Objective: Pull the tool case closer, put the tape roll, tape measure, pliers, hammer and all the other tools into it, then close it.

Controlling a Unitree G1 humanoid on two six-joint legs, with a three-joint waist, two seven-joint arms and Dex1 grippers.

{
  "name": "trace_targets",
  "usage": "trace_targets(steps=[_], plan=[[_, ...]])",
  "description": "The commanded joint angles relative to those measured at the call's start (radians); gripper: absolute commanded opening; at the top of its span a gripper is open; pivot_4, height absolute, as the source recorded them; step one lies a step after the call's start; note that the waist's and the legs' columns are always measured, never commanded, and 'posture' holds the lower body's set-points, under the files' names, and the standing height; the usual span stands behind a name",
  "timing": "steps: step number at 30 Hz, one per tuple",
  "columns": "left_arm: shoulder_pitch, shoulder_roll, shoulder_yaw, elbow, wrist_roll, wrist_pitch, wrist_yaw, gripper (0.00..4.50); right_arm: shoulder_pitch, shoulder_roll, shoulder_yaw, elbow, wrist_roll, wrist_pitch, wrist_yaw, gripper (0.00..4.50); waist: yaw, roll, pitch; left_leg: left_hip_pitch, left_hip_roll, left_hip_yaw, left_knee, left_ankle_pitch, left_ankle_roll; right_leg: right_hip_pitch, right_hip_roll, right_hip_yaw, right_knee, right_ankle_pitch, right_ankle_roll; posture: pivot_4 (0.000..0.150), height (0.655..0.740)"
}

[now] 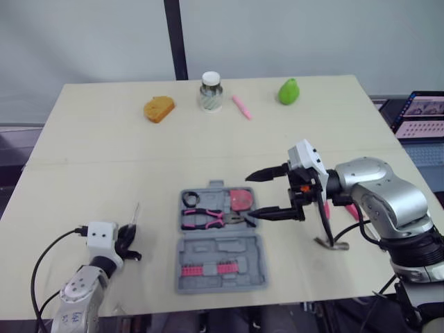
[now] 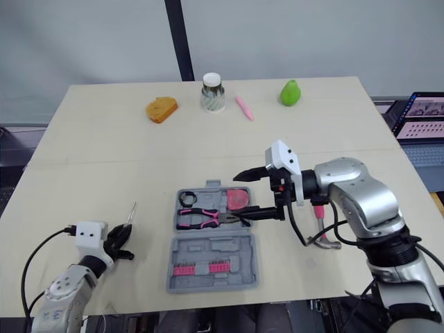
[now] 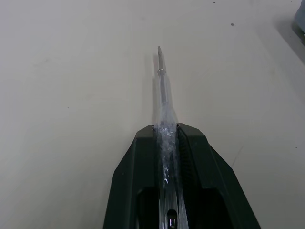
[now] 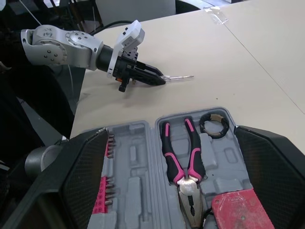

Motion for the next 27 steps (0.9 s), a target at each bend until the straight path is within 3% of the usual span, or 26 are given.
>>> trace_targets(steps=[1,12,23,27], plan=[[0.008,0.013,-0.027,0.016,0.009,0.011,-0.018,0.11,-0.009,0.003,-0.042,-0.027,0.027,-0.003,-0.006,4.5,0.001,0.0,0.0,0.0,0.0,0.0,0.0,0.0,0.0,0.0,0.0,0.0,0.0,0.0,0.0,0.15,0.74],[-0.007,0.103,-0.019,-0.052,-0.012,0.044,-0.092,0.11,0.02,-0.041,-0.089,-0.048,0.043,-0.003,0.006,4.5,0.001,0.0,0.0,0.0,0.0,0.0,0.0,0.0,0.0,0.0,0.0,0.0,0.0,0.0,0.0,0.15,0.74],[-0.055,0.548,-0.107,-0.239,-0.093,0.196,-0.52,0.11,0.083,-0.169,-0.171,-0.079,0.06,-0.008,0.04,4.5,-0.005,0.001,0.001,-0.002,0.001,0.0,-0.001,-0.001,-0.001,-0.001,0.001,-0.001,-0.003,0.0,-0.001,0.15,0.74],[-0.136,0.665,-0.137,-0.261,-0.105,0.269,-0.593,0.11,0.145,-0.192,-0.196,-0.118,0.064,-0.006,0.019,4.5,-0.003,0.003,0.003,-0.002,0.0,0.001,-0.001,0.0,-0.001,-0.002,0.002,-0.001,-0.002,0.0,-0.001,0.15,0.74]])
